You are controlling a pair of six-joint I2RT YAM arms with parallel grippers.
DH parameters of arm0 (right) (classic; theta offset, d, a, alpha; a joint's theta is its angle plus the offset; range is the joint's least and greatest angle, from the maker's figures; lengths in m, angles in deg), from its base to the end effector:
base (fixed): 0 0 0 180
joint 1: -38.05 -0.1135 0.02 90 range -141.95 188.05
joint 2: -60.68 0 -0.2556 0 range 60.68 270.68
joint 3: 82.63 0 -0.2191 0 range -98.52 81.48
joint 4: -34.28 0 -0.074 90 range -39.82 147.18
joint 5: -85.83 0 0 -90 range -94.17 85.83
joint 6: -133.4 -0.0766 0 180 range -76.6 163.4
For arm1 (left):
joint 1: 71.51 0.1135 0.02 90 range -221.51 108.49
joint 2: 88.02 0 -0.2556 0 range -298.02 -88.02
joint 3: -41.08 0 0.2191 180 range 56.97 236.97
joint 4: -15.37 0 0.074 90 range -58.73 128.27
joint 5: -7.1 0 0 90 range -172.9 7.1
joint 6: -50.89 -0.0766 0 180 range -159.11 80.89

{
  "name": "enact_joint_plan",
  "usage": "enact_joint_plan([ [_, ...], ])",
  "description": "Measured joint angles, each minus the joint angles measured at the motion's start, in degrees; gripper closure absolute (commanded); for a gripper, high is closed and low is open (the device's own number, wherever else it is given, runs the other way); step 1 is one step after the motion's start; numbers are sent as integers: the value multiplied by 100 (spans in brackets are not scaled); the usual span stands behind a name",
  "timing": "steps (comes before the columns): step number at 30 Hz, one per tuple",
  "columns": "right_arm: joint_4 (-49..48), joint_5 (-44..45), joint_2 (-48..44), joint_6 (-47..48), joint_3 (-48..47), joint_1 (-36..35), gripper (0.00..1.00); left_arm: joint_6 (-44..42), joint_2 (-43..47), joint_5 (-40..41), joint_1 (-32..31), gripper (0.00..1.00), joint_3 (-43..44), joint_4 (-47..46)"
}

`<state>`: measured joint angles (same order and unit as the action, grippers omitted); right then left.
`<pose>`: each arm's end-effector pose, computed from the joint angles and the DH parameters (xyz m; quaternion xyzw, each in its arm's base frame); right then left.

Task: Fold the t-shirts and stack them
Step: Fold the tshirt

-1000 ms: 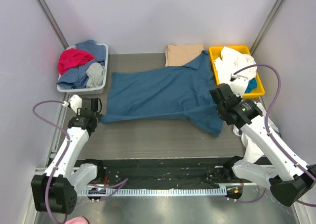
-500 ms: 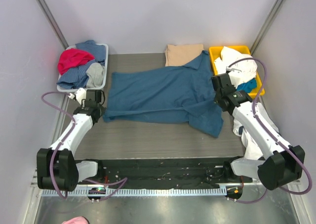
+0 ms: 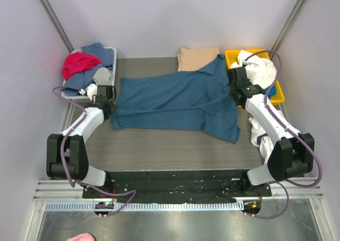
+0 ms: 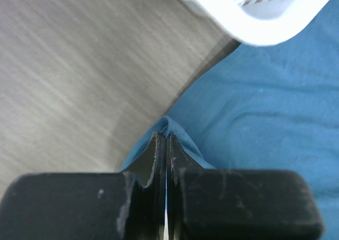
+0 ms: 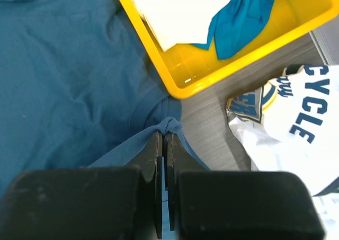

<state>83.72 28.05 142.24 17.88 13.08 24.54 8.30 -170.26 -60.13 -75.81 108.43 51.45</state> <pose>0.2978 0.0296 0.2757 0.1952 0.8774 -0.1247 0.4202 0.2897 0.0079 0.1981 -0.4008 0.8352 0.0246 0.3758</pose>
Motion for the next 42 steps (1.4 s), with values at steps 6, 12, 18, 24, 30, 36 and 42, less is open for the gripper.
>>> enact_joint_plan([
  [6,-186,-22,413,15,-166,74,99,-48,-581,-59,0,100,391,-153],
  [12,-219,-24,433,15,-160,103,99,-149,-1228,-153,0,100,892,-249],
  [18,-225,-22,433,13,-94,144,99,-232,-1731,-284,0,100,1375,-284],
  [24,-227,-11,431,11,0,177,99,-326,-2129,-457,0,100,1759,-328],
  [30,-227,9,431,4,116,232,99,-398,-2424,-671,-7,100,1982,-323],
  [36,-223,22,431,-9,155,275,96,-439,-2605,-787,-7,97,2050,-339],
  [42,-223,48,431,-63,155,306,47,-516,-2651,-844,-20,25,2133,-278],
])
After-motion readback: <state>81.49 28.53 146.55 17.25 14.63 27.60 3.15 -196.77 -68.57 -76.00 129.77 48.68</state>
